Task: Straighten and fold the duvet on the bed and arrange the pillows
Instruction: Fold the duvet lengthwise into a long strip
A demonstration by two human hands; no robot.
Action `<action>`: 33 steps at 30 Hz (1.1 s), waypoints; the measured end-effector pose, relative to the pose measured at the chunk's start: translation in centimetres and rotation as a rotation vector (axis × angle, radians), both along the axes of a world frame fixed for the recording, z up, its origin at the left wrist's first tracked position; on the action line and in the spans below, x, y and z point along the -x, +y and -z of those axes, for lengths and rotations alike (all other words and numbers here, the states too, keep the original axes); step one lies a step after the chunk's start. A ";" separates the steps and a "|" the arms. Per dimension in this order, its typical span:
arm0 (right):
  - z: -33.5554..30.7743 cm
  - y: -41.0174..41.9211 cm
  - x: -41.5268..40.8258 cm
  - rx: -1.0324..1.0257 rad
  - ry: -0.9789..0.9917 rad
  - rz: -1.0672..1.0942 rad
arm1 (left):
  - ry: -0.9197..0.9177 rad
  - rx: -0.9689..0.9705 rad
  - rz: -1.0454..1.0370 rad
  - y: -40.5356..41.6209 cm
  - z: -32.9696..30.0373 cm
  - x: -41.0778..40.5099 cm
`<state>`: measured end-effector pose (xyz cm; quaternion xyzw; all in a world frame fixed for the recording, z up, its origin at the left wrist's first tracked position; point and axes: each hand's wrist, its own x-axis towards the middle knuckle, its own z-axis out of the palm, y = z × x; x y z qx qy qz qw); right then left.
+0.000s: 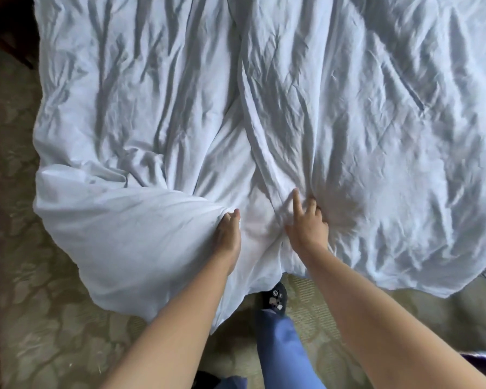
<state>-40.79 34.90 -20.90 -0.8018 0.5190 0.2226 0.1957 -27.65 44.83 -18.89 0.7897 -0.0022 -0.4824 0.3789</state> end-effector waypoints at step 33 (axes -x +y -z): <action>-5.6 5.6 -3.0 -0.628 -0.091 -0.046 | 0.207 0.002 -0.512 4.6 -3.3 -1.2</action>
